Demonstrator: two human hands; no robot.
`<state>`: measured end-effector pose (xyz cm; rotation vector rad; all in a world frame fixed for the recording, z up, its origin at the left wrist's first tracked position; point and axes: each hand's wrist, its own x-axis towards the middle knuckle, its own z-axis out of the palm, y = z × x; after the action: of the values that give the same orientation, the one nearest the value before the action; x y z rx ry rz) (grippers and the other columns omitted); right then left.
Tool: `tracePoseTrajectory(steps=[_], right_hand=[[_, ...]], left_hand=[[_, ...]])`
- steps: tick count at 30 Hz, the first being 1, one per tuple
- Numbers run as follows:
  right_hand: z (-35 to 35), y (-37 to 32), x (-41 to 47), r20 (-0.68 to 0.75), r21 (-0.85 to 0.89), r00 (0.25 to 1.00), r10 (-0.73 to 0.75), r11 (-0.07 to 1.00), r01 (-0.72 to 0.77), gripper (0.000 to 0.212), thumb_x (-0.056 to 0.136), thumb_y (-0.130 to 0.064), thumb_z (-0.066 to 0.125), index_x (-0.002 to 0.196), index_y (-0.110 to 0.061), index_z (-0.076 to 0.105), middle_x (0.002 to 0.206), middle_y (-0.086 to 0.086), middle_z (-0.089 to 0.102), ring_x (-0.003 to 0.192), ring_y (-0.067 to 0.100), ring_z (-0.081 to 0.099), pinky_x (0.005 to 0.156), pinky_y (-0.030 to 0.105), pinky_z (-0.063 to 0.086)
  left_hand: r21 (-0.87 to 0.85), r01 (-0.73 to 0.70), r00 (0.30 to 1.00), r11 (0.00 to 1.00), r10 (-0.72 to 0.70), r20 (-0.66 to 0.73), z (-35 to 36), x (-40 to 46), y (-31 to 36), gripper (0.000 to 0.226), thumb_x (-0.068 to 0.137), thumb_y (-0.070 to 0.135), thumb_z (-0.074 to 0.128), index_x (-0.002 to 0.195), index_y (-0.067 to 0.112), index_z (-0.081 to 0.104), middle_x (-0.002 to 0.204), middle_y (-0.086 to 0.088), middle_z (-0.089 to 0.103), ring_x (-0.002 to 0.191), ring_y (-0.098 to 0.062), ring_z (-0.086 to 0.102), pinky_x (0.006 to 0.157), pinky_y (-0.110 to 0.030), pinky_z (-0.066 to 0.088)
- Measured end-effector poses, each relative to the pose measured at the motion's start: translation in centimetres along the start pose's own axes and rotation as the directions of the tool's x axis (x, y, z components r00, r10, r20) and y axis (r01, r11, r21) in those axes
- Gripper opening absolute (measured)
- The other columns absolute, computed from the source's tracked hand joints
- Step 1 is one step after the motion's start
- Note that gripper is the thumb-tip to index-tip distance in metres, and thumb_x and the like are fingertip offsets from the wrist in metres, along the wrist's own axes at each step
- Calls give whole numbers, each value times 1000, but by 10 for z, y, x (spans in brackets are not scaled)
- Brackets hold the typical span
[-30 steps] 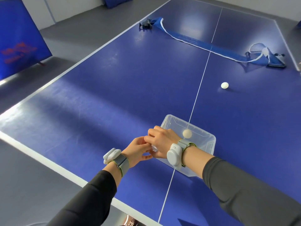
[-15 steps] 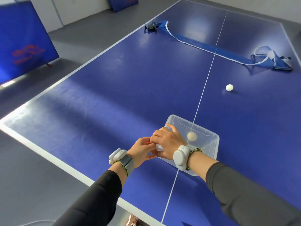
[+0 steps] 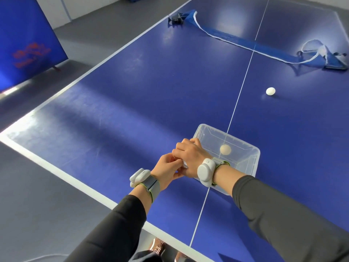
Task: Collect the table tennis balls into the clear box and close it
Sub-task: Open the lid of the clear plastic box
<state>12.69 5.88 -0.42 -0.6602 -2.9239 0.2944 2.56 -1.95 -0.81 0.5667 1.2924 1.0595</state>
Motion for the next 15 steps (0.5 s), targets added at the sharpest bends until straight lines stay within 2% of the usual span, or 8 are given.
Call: tracePoseTrajectory(steps=[2,5,7,8,10,13,15], right_hand=[[-5,-2,0,20,0,1000,-10,1000,10,20,59,-30,67,74,-19,60,72,-2,58,71,23,58,73,38,42],[-8,-2,-1,20,18,1000,-22,1000,22,19,65,-37,56,71,-19,59,70,-2,59,66,22,57,68,38,43],[-10,-1,-2,48,69,999,-17,998,14,24,67,-39,53,71,-16,61,72,0,61,65,24,57,72,37,47],[-12,0,-3,76,116,997,-1,993,-7,24,69,-36,55,73,-14,62,74,3,62,67,26,58,80,40,48],[-16,3,-8,95,187,994,48,980,-65,19,71,-25,63,80,-9,65,83,7,64,78,32,62,98,47,45],[-15,3,-21,59,245,991,121,960,-132,22,71,-14,65,91,-6,70,99,12,71,108,35,62,103,50,43],[-11,-2,-30,-1,238,983,184,955,-179,30,69,-10,63,97,-4,71,109,15,71,117,35,59,106,46,39]], left_hand=[[-12,-4,1000,1000,4,-3,0,0,0,19,86,-6,42,84,4,57,75,-6,58,66,-15,58,66,-25,57],[-38,6,1000,999,-6,5,0,1,0,17,86,-6,43,85,3,58,76,-7,58,68,-16,57,64,-23,57],[-74,33,999,997,-30,33,-1,3,0,17,87,-7,42,90,0,57,80,-10,57,69,-16,56,69,-24,58],[-97,49,998,994,-45,44,-2,5,-1,18,87,-7,41,94,-2,56,82,-11,55,67,-14,57,74,-27,58],[-125,80,996,989,-73,59,-5,8,-3,18,88,-6,40,99,-1,54,88,-14,50,69,-15,55,83,-30,54],[-162,98,992,982,-84,91,-8,10,-4,13,89,0,46,100,0,53,92,-16,47,78,-20,54,74,-24,57],[-192,103,989,976,-80,124,-9,9,-5,16,87,-1,46,100,-1,55,86,-14,51,76,-19,58,67,-21,57]])
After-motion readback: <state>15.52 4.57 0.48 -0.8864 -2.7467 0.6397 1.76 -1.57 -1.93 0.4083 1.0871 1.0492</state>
